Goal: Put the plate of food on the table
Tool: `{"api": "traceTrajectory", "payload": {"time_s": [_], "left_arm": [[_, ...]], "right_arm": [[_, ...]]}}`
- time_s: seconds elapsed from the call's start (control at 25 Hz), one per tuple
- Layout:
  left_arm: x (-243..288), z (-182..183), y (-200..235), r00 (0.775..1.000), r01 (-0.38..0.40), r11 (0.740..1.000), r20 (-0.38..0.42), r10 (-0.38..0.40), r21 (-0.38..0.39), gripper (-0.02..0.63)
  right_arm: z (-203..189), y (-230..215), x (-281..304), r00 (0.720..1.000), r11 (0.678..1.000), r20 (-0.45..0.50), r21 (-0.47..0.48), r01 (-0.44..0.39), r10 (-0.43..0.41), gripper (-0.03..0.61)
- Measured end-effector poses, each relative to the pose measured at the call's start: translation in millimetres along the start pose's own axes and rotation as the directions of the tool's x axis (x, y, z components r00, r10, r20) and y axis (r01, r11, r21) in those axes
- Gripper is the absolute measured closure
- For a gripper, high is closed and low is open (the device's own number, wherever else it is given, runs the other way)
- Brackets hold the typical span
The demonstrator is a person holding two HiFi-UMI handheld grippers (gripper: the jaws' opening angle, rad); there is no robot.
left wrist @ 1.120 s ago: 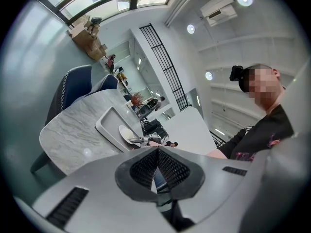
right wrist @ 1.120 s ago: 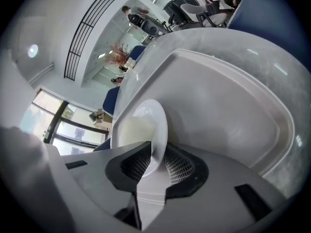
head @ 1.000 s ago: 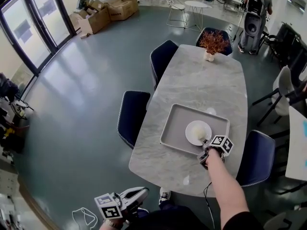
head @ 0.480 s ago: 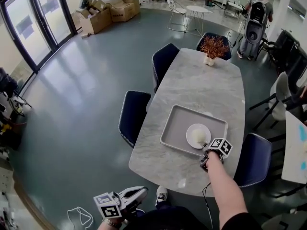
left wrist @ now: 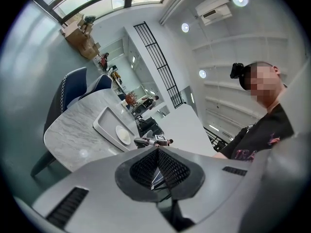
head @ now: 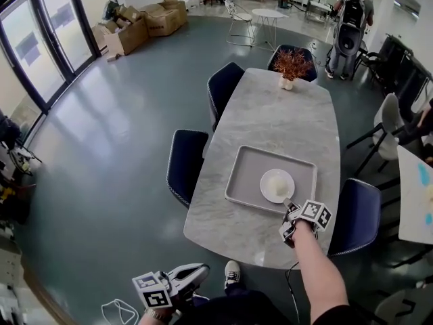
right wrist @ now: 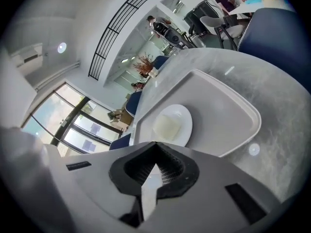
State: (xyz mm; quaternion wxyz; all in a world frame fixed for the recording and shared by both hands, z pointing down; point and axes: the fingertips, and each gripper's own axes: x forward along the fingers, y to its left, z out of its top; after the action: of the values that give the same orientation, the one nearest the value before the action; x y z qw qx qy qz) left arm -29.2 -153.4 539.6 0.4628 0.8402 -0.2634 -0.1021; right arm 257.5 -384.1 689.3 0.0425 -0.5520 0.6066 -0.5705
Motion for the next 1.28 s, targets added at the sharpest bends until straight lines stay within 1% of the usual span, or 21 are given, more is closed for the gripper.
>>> {"api": "traceTrajectory", "payload": {"time_s": [0.12, 0.2, 0.48, 0.6, 0.76, 0.92, 1.12, 1.28], "left_arm": [[-5, -1, -4, 0.999, 0.022, 1.000, -0.043, -0.021, 0.019, 0.609], [-11, 0, -8, 0.997, 0.041, 0.999, -0.072, -0.038, 0.031, 0.609], [-39, -8, -20, 0.981, 0.119, 0.991, -0.163, -0.108, 0.059, 0.609], [-55, -15, -27, 0.971, 0.154, 0.986, -0.196, -0.140, 0.062, 0.609], [-81, -22, -40, 0.953, 0.208, 0.975, -0.241, -0.184, 0.076, 0.609], [-114, -39, -41, 0.935, 0.242, 0.969, -0.280, -0.217, 0.058, 0.609], [-148, -73, -46, 0.900, 0.286, 0.957, -0.352, -0.257, 0.035, 0.608], [-173, -93, -53, 0.874, 0.316, 0.949, -0.391, -0.287, 0.011, 0.609]], "right_arm": [[-16, 22, -22, 0.996, 0.996, 0.025, -0.004, -0.089, 0.089, 0.569], [-35, 33, -39, 0.991, 0.992, 0.030, -0.005, -0.128, 0.128, 0.569], [-113, 59, -102, 0.977, 0.977, 0.035, 0.000, -0.212, 0.211, 0.569], [-150, 72, -131, 0.972, 0.973, 0.039, -0.022, -0.231, 0.231, 0.569], [-203, 94, -170, 0.968, 0.967, 0.045, -0.078, -0.242, 0.246, 0.569], [-270, 116, -202, 0.959, 0.955, 0.041, -0.111, -0.274, 0.280, 0.569], [-343, 122, -239, 0.954, 0.949, 0.052, -0.132, -0.288, 0.296, 0.569], [-398, 141, -265, 0.945, 0.940, 0.032, -0.122, -0.320, 0.326, 0.569]]}}
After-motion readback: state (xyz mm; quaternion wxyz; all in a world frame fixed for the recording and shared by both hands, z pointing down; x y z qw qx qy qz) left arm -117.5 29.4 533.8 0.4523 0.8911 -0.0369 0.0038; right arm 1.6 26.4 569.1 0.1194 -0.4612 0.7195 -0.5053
